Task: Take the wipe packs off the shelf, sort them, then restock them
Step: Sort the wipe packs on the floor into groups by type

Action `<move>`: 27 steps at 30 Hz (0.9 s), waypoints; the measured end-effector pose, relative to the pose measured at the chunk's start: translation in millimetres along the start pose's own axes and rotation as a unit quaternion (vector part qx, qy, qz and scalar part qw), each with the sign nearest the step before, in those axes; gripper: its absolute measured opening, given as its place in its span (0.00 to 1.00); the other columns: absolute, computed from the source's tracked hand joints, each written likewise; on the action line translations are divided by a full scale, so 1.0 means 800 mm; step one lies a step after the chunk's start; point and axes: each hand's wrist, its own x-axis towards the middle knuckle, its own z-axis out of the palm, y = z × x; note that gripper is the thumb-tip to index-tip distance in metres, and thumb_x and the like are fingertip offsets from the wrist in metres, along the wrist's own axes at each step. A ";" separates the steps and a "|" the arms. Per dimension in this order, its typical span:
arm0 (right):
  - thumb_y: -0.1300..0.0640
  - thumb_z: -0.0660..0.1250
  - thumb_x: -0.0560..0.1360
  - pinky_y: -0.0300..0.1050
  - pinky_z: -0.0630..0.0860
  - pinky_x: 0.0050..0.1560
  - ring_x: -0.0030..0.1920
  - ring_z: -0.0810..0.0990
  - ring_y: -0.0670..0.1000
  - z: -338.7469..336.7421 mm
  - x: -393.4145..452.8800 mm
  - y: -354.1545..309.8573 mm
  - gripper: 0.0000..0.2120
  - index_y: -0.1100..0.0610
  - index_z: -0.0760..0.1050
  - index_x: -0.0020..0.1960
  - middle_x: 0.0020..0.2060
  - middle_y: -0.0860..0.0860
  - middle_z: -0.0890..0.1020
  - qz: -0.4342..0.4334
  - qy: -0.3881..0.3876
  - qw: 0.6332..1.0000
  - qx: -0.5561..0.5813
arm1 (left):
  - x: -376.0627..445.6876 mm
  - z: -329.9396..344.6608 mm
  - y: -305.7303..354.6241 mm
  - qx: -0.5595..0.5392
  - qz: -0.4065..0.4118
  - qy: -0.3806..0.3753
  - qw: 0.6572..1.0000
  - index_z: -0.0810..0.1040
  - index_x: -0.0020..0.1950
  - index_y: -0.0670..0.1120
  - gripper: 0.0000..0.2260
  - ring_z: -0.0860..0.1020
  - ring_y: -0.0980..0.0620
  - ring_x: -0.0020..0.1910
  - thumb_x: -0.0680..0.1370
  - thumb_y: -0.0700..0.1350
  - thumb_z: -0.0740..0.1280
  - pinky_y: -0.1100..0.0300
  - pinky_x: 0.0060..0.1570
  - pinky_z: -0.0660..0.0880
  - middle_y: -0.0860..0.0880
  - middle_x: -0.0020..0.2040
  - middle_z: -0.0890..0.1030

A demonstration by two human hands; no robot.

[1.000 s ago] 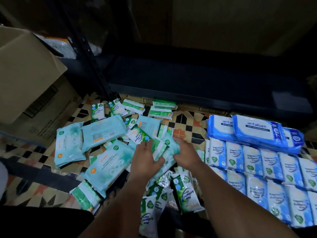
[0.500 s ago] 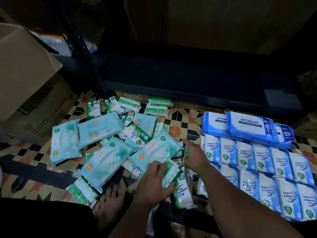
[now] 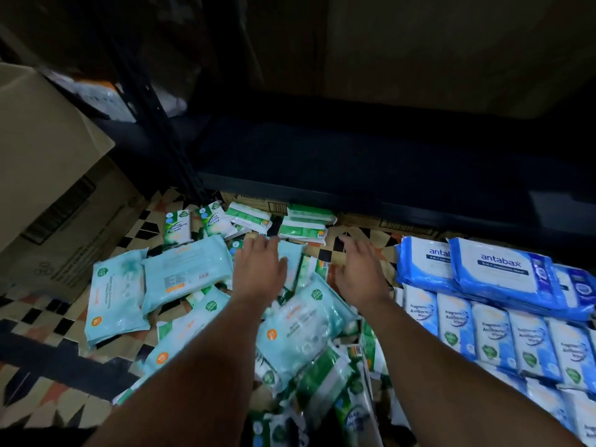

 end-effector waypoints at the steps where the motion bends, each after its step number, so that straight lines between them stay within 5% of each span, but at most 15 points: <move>1: 0.59 0.69 0.76 0.54 0.68 0.70 0.70 0.68 0.60 0.001 0.016 -0.004 0.34 0.53 0.59 0.78 0.68 0.58 0.71 -0.005 -0.002 1.000 -0.006 | 0.022 -0.003 -0.008 0.016 -0.013 -0.002 1.000 0.65 0.77 0.48 0.23 0.64 0.43 0.71 0.82 0.50 0.60 0.47 0.68 0.63 0.45 0.72 0.70; 5: 0.56 0.71 0.76 0.56 0.70 0.66 0.71 0.68 0.62 0.014 0.068 -0.011 0.44 0.47 0.46 0.81 0.71 0.60 0.65 0.036 -0.046 0.998 0.001 | 0.087 0.000 -0.047 0.024 -0.098 -0.045 0.994 0.59 0.79 0.54 0.29 0.52 0.40 0.79 0.80 0.46 0.63 0.37 0.72 0.58 0.46 0.80 0.59; 10: 0.48 0.72 0.76 0.56 0.71 0.66 0.74 0.63 0.56 0.054 0.094 0.005 0.27 0.48 0.65 0.70 0.76 0.50 0.59 0.003 -0.017 0.995 0.095 | 0.118 0.021 -0.102 -0.001 -0.162 -0.111 0.980 0.45 0.80 0.65 0.34 0.37 0.35 0.79 0.79 0.69 0.57 0.27 0.72 0.49 0.49 0.83 0.40; 13: 0.48 0.71 0.76 0.48 0.71 0.55 0.62 0.70 0.56 0.068 0.096 0.010 0.15 0.50 0.68 0.56 0.63 0.49 0.68 -0.045 0.034 0.994 0.095 | 0.132 0.025 -0.101 -0.026 -0.190 -0.130 0.973 0.45 0.80 0.68 0.39 0.37 0.32 0.79 0.72 0.79 0.50 0.25 0.70 0.48 0.48 0.82 0.39; 16: 0.51 0.73 0.75 0.49 0.67 0.45 0.50 0.69 0.54 0.076 0.103 0.006 0.18 0.49 0.62 0.50 0.48 0.48 0.68 -0.080 0.082 0.988 0.104 | 0.156 0.026 -0.098 -0.048 -0.225 -0.154 0.961 0.46 0.81 0.63 0.50 0.37 0.30 0.78 0.63 0.83 0.53 0.24 0.70 0.48 0.45 0.82 0.38; 21: 0.41 0.68 0.77 0.51 0.72 0.57 0.61 0.68 0.53 0.085 0.114 -0.002 0.29 0.44 0.62 0.74 0.61 0.52 0.70 -0.083 0.014 0.991 0.104 | 0.179 0.037 -0.109 -0.085 -0.241 -0.159 0.954 0.44 0.81 0.60 0.62 0.40 0.28 0.78 0.56 0.82 0.67 0.23 0.67 0.60 0.46 0.82 0.40; 24: 0.40 0.67 0.77 0.57 0.76 0.58 0.60 0.70 0.56 0.091 0.122 -0.002 0.27 0.47 0.71 0.73 0.60 0.54 0.71 -0.110 0.011 0.993 0.029 | 0.184 0.042 -0.115 -0.032 -0.234 -0.153 0.960 0.44 0.81 0.58 0.62 0.44 0.28 0.78 0.56 0.82 0.66 0.26 0.69 0.62 0.42 0.82 0.42; 27: 0.43 0.67 0.78 0.59 0.71 0.66 0.67 0.69 0.58 0.097 0.125 -0.003 0.27 0.47 0.69 0.75 0.69 0.55 0.70 -0.112 -0.018 0.993 -0.014 | 0.185 0.036 -0.121 -0.025 -0.248 -0.149 0.957 0.44 0.82 0.56 0.56 0.47 0.28 0.78 0.65 0.77 0.67 0.32 0.74 0.56 0.35 0.81 0.43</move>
